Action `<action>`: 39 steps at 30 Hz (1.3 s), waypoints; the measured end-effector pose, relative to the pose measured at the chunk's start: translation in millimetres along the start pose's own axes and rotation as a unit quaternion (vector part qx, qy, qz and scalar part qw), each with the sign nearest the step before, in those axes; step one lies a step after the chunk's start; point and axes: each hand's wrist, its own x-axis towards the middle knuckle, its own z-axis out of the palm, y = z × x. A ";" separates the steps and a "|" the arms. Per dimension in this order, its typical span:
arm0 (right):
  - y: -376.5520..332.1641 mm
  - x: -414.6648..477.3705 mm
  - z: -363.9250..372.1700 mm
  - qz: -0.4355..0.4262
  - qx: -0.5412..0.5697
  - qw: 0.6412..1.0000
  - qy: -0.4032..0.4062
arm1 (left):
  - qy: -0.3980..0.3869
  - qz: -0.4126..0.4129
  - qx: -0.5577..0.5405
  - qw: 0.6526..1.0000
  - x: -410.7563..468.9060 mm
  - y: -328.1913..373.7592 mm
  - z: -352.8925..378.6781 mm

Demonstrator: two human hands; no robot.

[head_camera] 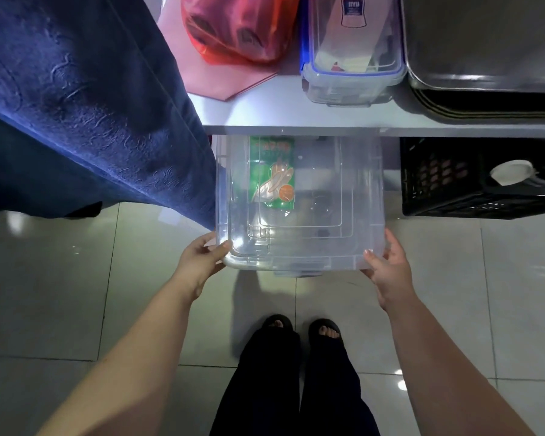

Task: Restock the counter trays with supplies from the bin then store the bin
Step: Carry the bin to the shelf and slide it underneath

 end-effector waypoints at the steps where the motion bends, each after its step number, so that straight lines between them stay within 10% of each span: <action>1: 1.3 0.1 -1.2 0.004 0.001 1.000 -0.004 | 0.008 -0.017 -0.014 1.000 -1.9 -4.7 -1.8; 13: -11.3 6.3 -5.0 0.110 0.143 0.984 -0.002 | 0.067 -0.059 -0.093 0.992 3.4 -17.3 17.9; 19: -15.0 4.1 5.4 -0.006 -0.071 0.993 0.092 | 0.140 0.031 -0.056 0.988 1.1 -21.4 30.5; 21: -10.4 -3.5 3.6 -0.175 -0.212 0.951 0.143 | 0.206 0.156 0.117 0.959 -8.6 -28.2 31.6; 24: -3.0 -14.4 11.3 -0.415 -0.371 0.826 0.083 | 0.200 0.404 0.361 0.816 -18.2 -34.5 37.1; 30: 26.0 -8.5 48.7 -0.520 -0.551 0.648 -0.076 | 0.038 0.509 0.582 0.633 1.8 -61.1 76.5; 39: 58.2 5.5 47.0 -0.571 -0.592 0.568 -0.032 | 0.117 0.566 0.567 0.587 24.2 -93.8 77.7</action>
